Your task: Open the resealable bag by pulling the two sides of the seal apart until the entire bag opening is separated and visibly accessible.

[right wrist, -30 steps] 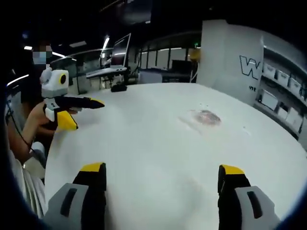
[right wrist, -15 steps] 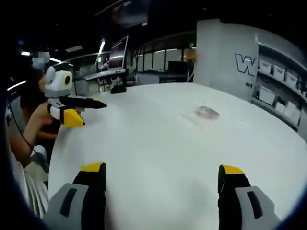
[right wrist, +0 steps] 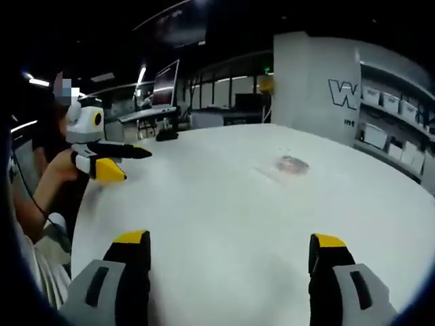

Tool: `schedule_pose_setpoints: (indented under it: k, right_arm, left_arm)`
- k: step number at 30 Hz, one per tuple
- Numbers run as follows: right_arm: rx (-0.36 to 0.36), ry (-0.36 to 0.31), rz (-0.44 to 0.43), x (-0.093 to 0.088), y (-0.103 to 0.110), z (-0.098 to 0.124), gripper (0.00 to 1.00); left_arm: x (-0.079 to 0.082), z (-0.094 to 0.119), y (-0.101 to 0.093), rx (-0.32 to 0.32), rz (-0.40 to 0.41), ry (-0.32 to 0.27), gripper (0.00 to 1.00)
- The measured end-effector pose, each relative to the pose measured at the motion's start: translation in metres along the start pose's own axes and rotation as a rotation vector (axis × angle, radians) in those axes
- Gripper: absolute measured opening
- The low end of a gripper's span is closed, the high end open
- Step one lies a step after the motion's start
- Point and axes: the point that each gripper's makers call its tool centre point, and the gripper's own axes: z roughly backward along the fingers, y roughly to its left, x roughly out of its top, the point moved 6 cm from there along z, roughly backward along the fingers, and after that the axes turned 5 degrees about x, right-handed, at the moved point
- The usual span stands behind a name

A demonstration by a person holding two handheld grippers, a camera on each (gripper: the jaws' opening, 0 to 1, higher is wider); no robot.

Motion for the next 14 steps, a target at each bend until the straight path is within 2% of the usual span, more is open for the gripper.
schedule_pose_setpoints:
  k: [14]
  right_arm:
    - [-0.015,0.014,-0.008,0.0,-0.0014,-0.0055,0.95]
  left_arm:
    - [-0.0014,-0.0051,0.001,-0.006,0.003,0.011,0.99]
